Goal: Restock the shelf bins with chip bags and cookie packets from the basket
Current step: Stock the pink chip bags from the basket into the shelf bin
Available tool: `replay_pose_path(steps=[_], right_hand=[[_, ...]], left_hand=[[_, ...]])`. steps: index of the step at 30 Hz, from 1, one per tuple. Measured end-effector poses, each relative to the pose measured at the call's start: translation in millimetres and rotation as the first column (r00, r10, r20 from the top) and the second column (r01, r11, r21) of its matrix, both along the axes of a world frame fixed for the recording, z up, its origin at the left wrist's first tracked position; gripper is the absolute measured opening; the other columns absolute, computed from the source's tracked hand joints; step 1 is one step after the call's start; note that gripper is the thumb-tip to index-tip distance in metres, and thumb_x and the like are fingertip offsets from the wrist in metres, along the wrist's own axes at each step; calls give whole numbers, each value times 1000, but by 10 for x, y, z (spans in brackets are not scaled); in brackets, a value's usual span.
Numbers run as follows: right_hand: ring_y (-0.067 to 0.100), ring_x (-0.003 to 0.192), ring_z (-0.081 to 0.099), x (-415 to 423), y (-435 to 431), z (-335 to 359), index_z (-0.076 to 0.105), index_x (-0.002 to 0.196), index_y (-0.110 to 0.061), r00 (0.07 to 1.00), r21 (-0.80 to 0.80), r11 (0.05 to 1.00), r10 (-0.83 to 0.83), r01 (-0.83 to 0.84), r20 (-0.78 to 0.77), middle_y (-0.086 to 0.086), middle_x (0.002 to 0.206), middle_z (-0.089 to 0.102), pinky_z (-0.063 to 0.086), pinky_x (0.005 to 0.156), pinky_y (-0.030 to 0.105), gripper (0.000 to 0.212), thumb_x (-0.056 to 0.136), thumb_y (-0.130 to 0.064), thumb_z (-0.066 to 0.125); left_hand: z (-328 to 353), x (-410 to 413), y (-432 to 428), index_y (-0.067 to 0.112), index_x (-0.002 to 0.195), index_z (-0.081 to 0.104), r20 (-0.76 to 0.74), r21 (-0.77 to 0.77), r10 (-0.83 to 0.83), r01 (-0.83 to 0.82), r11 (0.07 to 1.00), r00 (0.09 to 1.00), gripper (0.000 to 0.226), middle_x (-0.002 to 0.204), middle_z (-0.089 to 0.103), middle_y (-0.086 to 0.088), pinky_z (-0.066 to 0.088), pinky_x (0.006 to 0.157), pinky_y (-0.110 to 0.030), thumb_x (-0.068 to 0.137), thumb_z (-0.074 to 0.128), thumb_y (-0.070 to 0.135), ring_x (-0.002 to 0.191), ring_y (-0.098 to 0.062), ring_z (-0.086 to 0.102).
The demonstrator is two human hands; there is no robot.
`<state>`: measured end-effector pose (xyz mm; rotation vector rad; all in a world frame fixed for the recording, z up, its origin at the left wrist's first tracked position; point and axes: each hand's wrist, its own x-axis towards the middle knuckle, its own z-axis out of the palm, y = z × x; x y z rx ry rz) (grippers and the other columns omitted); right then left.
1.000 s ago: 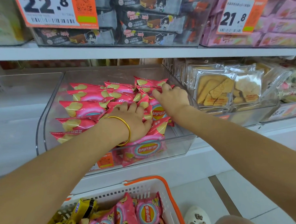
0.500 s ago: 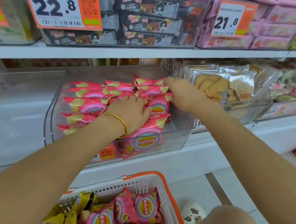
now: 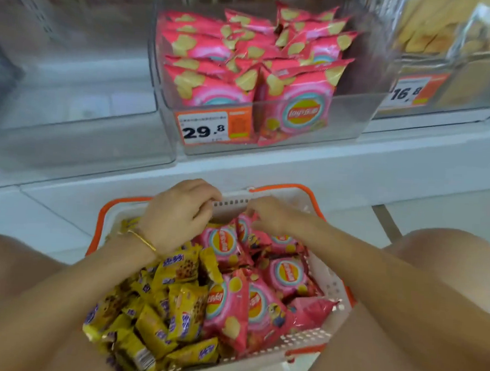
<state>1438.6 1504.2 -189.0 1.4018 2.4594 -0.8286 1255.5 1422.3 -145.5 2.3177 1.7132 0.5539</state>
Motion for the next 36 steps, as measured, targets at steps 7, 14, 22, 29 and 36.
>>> replay_pose_path(steps=[7,14,22,29,36], right_hand=[[27,75,58,-148,-87,-1080,52,94,-7,913,-78,910,-407,408,34,10,83,56,45,58,33,26,85,-29,62],[23,85,59,181,116,-751,59,74,-7,894,-128,887,-430,444,122,11,80,61,44,67,32,25,75,-23,78],[17,79,53,632,108,544,63,110,-10,871,-323,871,-446,370,-207,5,86,55,44,63,21,37,76,-3,76],[16,90,59,980,-98,897,57,111,-26,792,-444,851,-466,279,-395,5,110,57,51,73,23,44,77,-3,73],[0,109,51,1011,-52,1566,54,130,-19,940,157,988,60,-7,-335,-13,123,56,37,87,3,70,68,-32,82]], left_hand=[[-418,-220,-32,15,100,67,57,-102,142,-135,986,988,21,102,64,0,47,69,-31,91,50,9,84,-17,54],[-456,-157,80,14,105,66,137,-211,171,-140,967,976,21,110,60,-1,42,81,-20,92,49,9,95,-12,55],[-129,191,216,17,126,52,311,-484,246,-70,872,918,37,122,54,0,36,85,-13,93,53,33,108,-9,51],[239,542,386,8,101,65,557,-642,352,121,757,752,34,93,65,-8,56,72,-28,81,69,34,81,-14,64],[966,958,556,19,112,63,48,-202,-108,116,972,993,49,107,65,1,47,82,-34,72,76,45,98,-16,59]])
